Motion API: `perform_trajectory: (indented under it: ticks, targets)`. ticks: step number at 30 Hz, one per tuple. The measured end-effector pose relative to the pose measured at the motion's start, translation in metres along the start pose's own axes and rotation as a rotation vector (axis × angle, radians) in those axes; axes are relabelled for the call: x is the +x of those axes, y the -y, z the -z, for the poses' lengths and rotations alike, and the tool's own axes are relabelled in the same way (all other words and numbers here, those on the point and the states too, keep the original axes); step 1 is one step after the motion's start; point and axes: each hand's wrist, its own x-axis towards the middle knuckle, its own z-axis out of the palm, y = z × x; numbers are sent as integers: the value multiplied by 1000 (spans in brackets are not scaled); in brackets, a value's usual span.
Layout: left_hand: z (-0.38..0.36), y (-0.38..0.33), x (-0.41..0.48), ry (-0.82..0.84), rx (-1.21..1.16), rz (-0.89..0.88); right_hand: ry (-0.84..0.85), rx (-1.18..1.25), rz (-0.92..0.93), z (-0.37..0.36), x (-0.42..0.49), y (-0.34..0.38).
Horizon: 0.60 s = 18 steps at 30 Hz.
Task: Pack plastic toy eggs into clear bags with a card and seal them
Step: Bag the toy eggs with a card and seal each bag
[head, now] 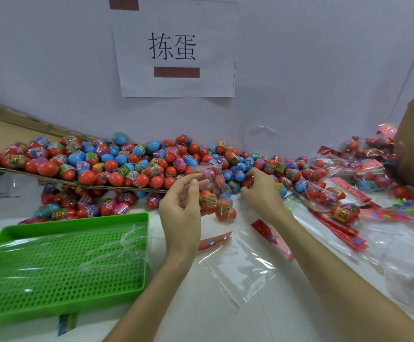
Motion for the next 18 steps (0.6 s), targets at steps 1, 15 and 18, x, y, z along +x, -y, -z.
perform_trajectory:
  ticks: [1, 15, 18]
  targets:
    - [0, -1, 0, 7, -17, 4, -35, 46, -12, 6, -2, 0]
    - [-5, -5, -7, 194, -96, -28, -97, 722, 435, 81, -87, 55]
    - [-5, -5, -6, 221, -82, -38, -138, 524, 540, 76, -88, 52]
